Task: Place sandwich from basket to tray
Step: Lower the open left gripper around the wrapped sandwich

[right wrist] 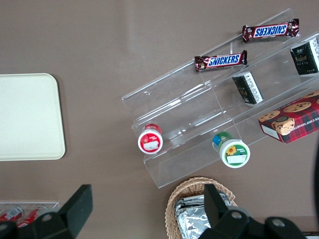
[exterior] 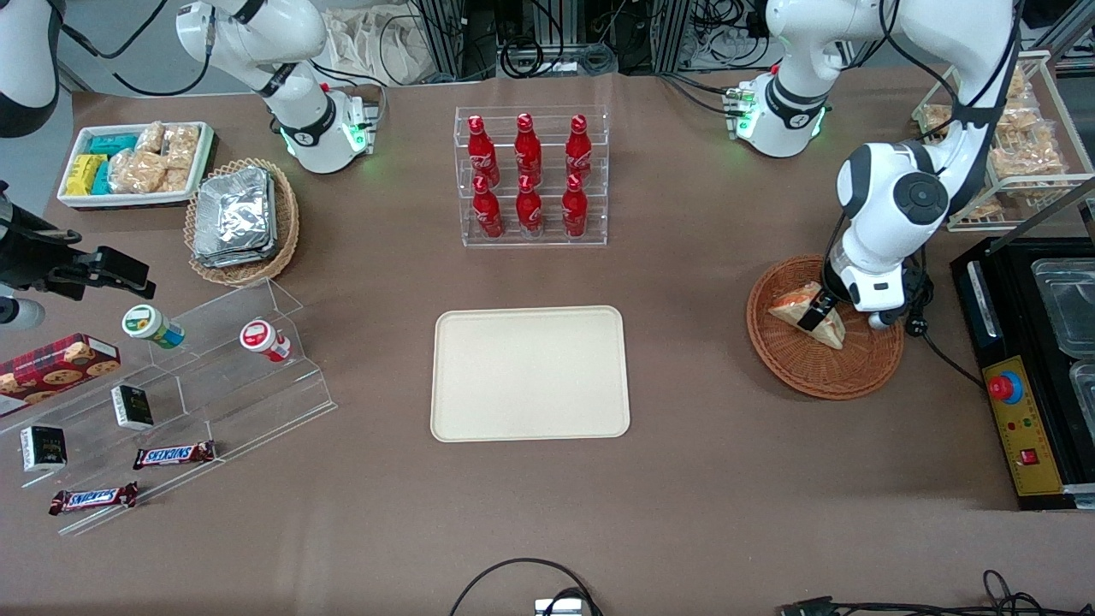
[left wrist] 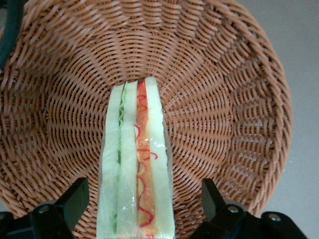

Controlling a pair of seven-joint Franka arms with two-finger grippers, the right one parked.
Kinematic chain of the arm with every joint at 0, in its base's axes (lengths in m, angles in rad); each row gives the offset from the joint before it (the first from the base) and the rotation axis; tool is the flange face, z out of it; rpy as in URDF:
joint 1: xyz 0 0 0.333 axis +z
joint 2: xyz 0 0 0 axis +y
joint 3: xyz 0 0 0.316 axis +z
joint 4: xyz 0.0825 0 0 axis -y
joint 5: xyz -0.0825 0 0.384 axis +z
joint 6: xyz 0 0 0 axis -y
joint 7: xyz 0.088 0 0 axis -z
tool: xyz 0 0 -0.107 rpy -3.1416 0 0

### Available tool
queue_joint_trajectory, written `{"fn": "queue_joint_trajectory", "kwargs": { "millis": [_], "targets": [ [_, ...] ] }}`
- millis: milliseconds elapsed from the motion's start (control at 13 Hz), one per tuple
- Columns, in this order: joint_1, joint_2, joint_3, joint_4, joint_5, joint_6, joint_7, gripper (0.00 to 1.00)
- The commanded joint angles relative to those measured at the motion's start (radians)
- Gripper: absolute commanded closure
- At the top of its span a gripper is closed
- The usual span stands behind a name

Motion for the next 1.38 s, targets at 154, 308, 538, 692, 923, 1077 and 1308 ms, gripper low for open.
{"fn": "queue_joint_trajectory", "kwargs": {
  "millis": [154, 308, 538, 692, 923, 1077, 1308],
  "targets": [
    [-0.012, 0.037, 0.002, -0.033, -0.008, 0.088, -0.025, 0.0],
    [-0.019, 0.04, 0.002, -0.033, -0.006, 0.088, -0.023, 0.11],
    [-0.032, 0.04, 0.002, -0.033, 0.001, 0.088, -0.016, 0.51],
    [-0.045, 0.033, 0.002, -0.033, 0.003, 0.085, -0.005, 0.7],
    [-0.045, 0.008, 0.002, -0.029, 0.012, 0.055, 0.044, 0.72],
    [-0.039, -0.044, 0.005, -0.025, 0.012, -0.029, 0.134, 0.72],
    [-0.036, -0.119, 0.008, -0.013, 0.013, -0.126, 0.265, 0.72]
  ]
}}
